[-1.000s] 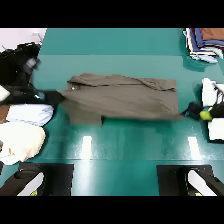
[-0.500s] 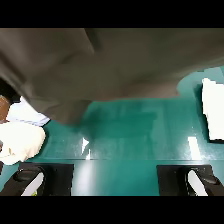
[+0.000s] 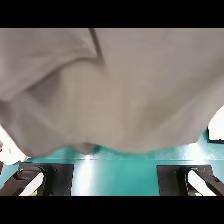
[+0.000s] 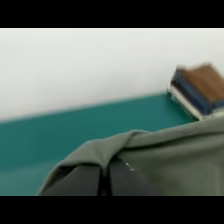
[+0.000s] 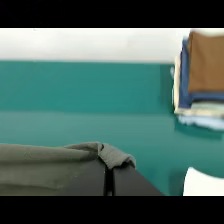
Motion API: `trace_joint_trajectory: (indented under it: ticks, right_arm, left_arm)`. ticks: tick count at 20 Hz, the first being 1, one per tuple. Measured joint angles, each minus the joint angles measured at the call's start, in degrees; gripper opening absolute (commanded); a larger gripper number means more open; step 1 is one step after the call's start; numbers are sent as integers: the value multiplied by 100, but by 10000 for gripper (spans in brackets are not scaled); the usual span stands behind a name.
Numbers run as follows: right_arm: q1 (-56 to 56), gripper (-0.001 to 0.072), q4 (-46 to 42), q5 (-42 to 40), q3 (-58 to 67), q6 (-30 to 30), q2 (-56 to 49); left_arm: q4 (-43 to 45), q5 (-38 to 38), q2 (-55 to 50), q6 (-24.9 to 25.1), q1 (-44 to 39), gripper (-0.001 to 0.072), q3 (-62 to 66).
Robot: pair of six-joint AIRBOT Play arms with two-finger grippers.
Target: Fold the shirts.
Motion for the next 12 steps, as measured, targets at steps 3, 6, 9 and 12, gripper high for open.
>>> trace_joint_trajectory:
  ticks: [3,6,9,12]
  right_arm:
    - [68,14,-46,212,-501,15,-629]
    - [238,14,-72,229,-1147,15,-1401]
    - [400,14,-70,0,-1690,11,-2253]
    - [479,14,-7,-544,-1947,4,-3064]
  left_arm:
    - [-98,-267,-603,-2,0,25,-846]
    - [-151,-339,-1412,20,2,26,-1626]
    - [-168,-177,-2476,127,4,25,-2083]
    - [-205,413,-3469,372,2,25,-2212]
